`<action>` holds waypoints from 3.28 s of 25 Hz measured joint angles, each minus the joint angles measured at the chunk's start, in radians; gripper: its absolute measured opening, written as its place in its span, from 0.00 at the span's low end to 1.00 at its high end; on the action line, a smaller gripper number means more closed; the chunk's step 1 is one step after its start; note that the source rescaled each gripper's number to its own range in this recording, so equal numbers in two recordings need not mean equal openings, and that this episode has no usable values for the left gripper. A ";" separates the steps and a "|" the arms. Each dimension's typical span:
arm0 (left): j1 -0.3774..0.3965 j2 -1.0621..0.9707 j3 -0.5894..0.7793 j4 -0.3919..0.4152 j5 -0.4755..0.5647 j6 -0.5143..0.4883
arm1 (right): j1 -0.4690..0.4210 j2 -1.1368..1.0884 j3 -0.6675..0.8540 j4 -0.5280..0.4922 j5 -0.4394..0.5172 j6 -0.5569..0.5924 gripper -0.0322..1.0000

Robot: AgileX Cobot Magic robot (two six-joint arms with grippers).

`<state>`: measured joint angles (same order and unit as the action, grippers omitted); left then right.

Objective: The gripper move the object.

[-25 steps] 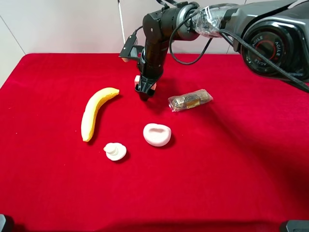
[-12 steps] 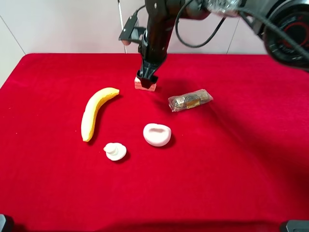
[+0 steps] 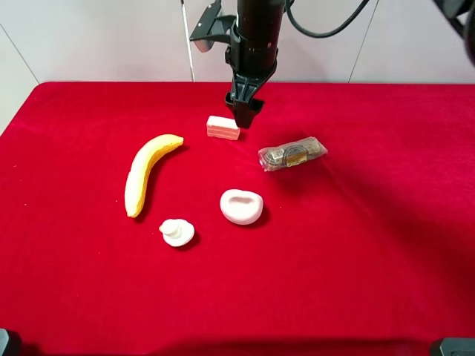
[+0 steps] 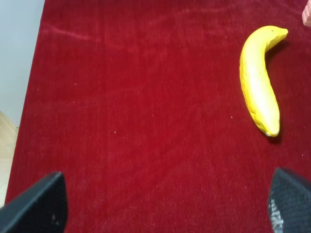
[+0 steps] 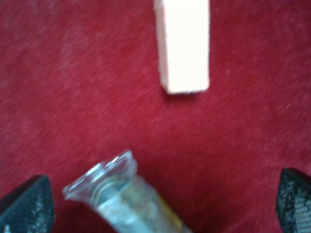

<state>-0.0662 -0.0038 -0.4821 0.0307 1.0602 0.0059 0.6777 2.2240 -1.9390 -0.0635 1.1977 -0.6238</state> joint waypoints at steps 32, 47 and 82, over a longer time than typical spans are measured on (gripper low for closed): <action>0.000 0.000 0.000 0.000 0.000 0.000 | 0.040 -0.749 0.779 0.136 0.019 0.131 1.00; 0.000 0.000 0.000 0.000 0.000 0.000 | 0.040 -1.138 1.103 0.159 -0.009 0.217 1.00; 0.000 0.000 0.000 0.000 0.000 0.000 | 0.039 -1.853 1.438 0.024 -0.166 0.637 1.00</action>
<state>-0.0662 -0.0038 -0.4821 0.0307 1.0602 0.0059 0.7164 0.3710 -0.5007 -0.0390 1.0314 0.0134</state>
